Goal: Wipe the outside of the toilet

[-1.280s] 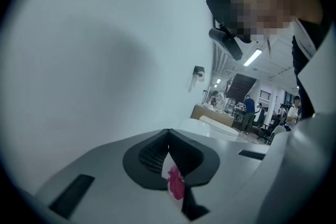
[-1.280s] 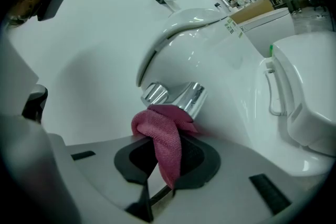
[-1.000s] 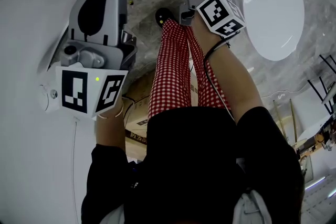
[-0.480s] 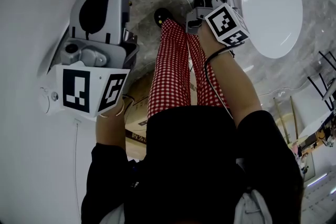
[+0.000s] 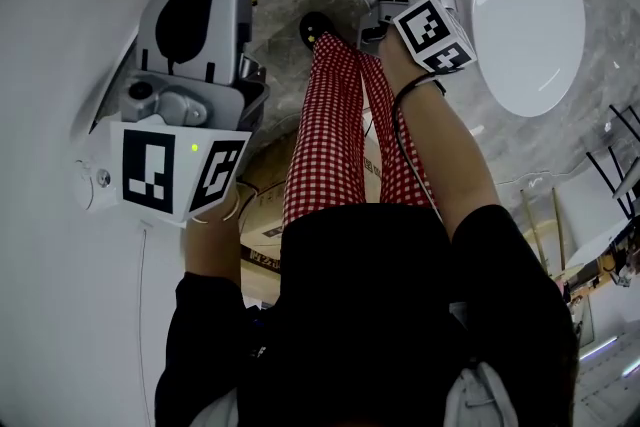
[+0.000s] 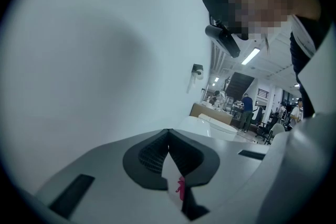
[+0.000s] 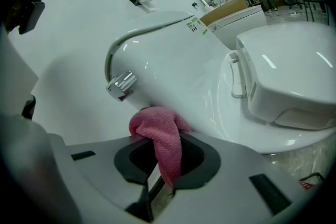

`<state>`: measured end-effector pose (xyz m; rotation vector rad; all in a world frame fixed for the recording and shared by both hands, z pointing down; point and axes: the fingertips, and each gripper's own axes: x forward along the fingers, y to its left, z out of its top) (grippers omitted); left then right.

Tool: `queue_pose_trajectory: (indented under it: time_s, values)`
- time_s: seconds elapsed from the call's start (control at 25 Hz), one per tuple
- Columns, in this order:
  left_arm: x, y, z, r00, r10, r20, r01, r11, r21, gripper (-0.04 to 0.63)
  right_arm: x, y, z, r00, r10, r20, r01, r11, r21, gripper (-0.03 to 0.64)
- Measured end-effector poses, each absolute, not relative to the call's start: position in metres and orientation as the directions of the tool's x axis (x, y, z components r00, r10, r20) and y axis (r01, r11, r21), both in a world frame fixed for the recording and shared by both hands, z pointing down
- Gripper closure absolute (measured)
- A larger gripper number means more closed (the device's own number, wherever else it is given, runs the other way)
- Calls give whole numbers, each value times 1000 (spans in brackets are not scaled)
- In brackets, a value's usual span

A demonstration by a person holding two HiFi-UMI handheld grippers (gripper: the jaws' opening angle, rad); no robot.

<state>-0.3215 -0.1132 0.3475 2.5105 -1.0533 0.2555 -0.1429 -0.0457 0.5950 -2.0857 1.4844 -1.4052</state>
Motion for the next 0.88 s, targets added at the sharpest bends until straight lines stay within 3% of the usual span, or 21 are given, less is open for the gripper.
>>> queue_pose_trajectory:
  time_s: [0.88]
  values:
    - [-347, -116, 355, 654, -669, 353, -756, -596, 271, 589, -149, -46, 659, 34, -748, 662, -560, -563, -608, 543]
